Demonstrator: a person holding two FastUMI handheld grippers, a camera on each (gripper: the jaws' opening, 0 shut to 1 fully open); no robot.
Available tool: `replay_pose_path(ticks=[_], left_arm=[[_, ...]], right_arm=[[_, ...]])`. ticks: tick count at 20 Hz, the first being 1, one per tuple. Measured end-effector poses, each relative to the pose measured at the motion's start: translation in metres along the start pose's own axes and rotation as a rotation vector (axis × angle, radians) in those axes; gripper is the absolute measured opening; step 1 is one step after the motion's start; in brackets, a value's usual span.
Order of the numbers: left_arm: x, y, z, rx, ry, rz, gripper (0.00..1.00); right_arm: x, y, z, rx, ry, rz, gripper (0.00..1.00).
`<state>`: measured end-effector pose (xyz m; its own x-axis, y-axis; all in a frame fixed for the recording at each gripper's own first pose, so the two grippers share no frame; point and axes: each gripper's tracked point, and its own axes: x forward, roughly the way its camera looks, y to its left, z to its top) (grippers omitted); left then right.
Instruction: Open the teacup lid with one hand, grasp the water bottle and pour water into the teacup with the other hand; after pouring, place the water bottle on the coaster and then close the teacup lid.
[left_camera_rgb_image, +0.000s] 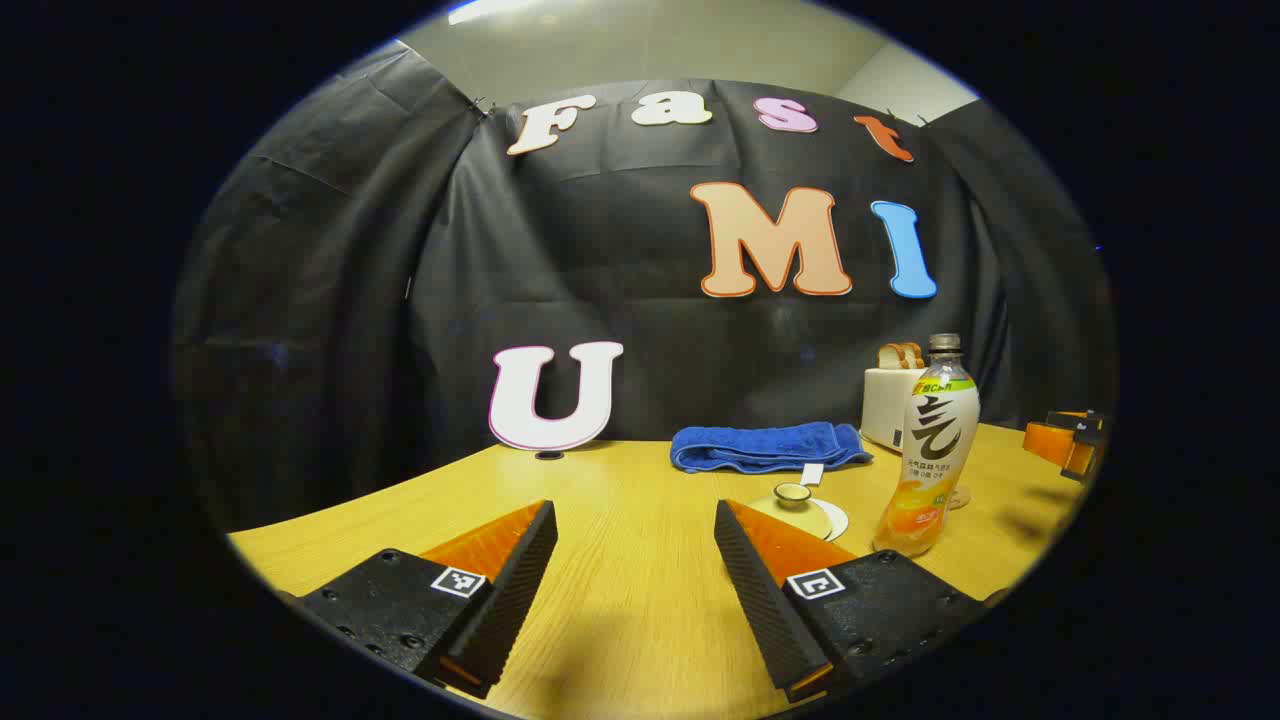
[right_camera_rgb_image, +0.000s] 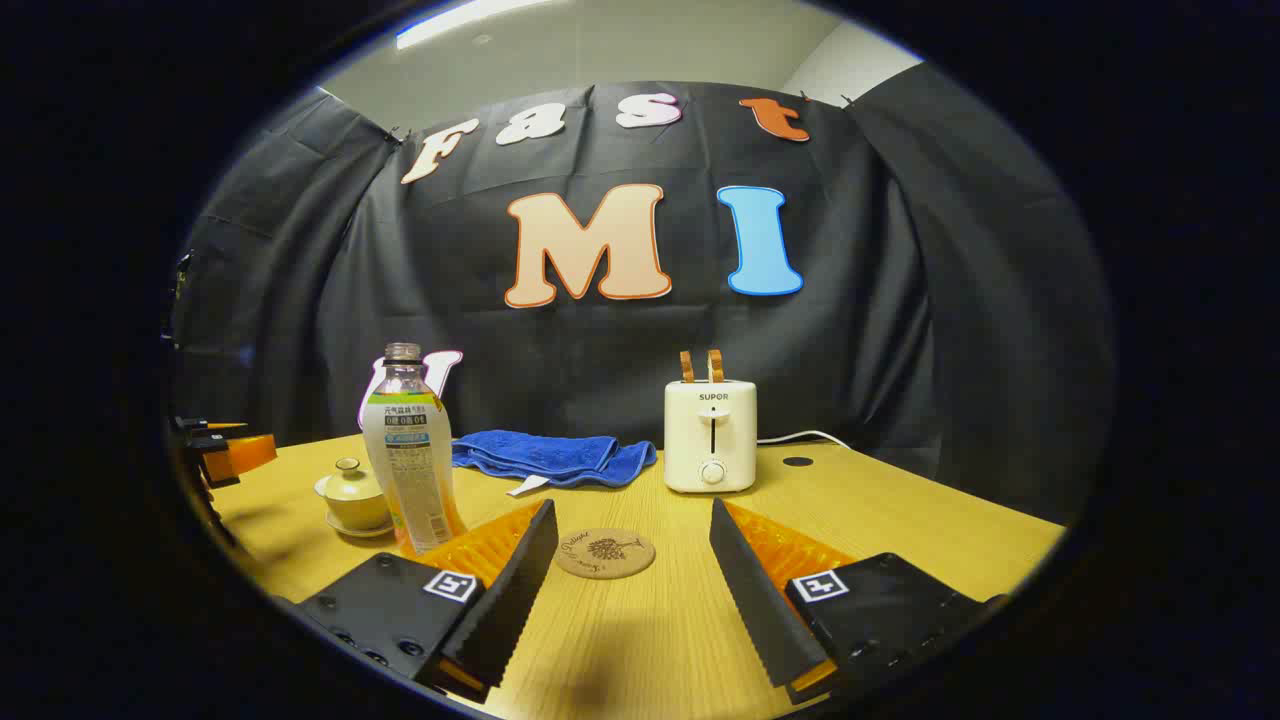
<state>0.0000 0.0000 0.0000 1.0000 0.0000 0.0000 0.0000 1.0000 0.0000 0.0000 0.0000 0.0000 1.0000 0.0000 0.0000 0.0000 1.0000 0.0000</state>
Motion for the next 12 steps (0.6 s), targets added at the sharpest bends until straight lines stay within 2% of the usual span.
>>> replay_pose_path(ticks=[1, 4, 5, 6, 8, 9, 11, 12], left_arm=[[-0.0006, 0.0006, -0.0003, -0.001, -0.003, -0.001, 0.91], [0.0005, 0.0004, 0.0004, -0.001, -0.002, -0.002, 0.93], [-0.0001, 0.0007, -0.0001, 0.0, -0.002, -0.002, 0.91], [0.0006, 0.0007, 0.0001, 0.0, -0.003, -0.002, 0.93], [-0.0001, 0.0004, -0.0004, 0.0, -0.002, -0.002, 0.93], [0.0, 0.0007, -0.0005, 0.0, -0.002, -0.002, 0.93], [-0.0005, 0.0008, -0.0005, 0.0, -0.001, -0.002, 0.93], [-0.0005, 0.0006, -0.0001, 0.0, -0.002, -0.002, 0.93]], right_arm=[[0.0003, 0.0, 0.0, 0.0, 0.0, 0.0, 0.97], [0.0, -0.0002, 0.0, 0.0, 0.0, 0.0, 1.0], [-0.0004, 0.0001, 0.0002, 0.0, 0.0, -0.001, 0.98], [0.0002, 0.0002, -0.0002, 0.0, 0.0, 0.0, 0.94], [0.0003, 0.0004, 0.0003, 0.0, 0.0, 0.0, 0.98], [0.0002, 0.0003, -0.0003, 0.0, 0.0, -0.001, 0.94], [0.0007, 0.0, -0.0003, 0.0, 0.0, 0.0, 0.97], [0.0008, 0.0, -0.0005, 0.0, -0.001, 0.0, 0.94]])
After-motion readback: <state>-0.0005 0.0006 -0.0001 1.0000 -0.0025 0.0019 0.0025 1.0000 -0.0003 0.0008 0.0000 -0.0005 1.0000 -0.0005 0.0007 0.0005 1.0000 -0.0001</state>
